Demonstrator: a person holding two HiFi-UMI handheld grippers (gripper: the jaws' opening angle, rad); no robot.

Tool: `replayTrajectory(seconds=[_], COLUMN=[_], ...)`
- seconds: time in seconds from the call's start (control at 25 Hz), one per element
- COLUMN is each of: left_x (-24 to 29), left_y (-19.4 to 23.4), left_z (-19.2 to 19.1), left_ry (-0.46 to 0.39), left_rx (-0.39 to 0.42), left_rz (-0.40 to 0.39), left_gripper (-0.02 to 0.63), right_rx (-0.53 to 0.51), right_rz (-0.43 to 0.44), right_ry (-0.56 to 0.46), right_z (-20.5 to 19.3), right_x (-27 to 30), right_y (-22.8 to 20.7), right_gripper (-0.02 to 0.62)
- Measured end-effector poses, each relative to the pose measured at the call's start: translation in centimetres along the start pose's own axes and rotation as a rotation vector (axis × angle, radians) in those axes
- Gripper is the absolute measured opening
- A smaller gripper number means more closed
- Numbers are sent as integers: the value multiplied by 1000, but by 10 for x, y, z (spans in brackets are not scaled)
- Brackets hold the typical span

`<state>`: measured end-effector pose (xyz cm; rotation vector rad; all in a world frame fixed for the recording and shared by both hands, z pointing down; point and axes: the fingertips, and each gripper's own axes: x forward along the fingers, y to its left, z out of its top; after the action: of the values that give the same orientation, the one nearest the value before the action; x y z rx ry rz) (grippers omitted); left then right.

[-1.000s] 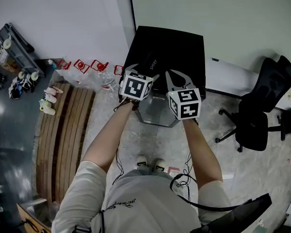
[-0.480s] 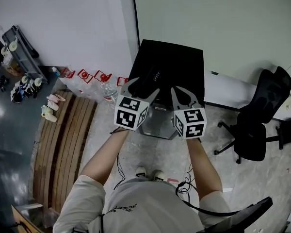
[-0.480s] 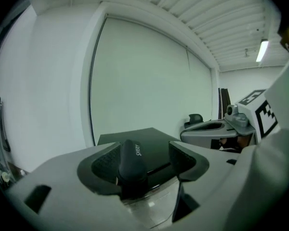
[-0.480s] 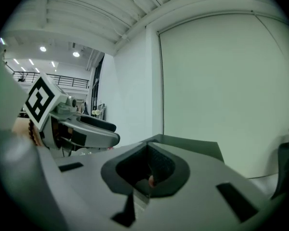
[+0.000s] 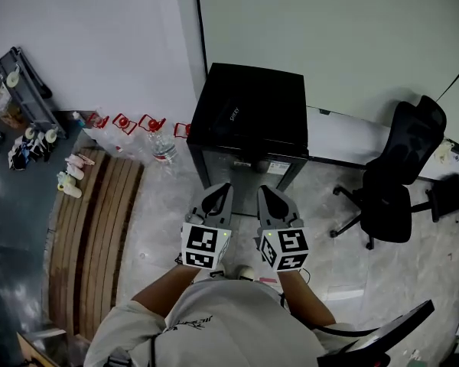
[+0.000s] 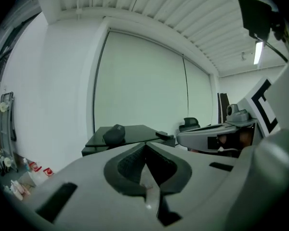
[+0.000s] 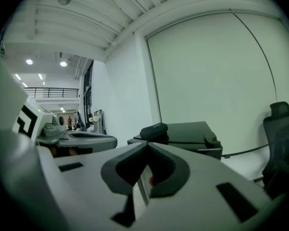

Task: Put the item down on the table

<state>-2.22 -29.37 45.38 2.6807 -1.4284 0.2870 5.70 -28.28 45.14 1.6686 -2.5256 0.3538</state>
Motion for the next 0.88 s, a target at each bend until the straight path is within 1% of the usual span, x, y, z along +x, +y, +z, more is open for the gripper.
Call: replayTrajectory(seconds=[0.08,0.16,0.28,0.4,0.6,0.76,0.88], left_x=[-13,-24,-40,-50,-58,-59,-60], left_y=[-8,-13,-18,-22,-23,-30,-32], left_z=[-21,-42,-56,-54,-52,-49,-44], left_ry=[29,63,79,65,55,46,31], left_rx=[-15,-53,-91,-73,-48,-45,-49], left_rz=[12,25,43,54,65,52,52], left_gripper=[6,6,6,6,6,6,6], right_rx=[26,39,7,-44,-22,-60,-64], right_rz=[-9,-7,3,30,33,29,35], right_ry=[11,13,-12,-19,-7,22,29], right_z=[-21,-32,-35,-36,-44,-47,-48], right_x=[-13,-21,-32,-40,-48,-51,-52], right_y=[6,12,20,30,37,42,47], right_gripper=[4,3,4,4,3,3,3])
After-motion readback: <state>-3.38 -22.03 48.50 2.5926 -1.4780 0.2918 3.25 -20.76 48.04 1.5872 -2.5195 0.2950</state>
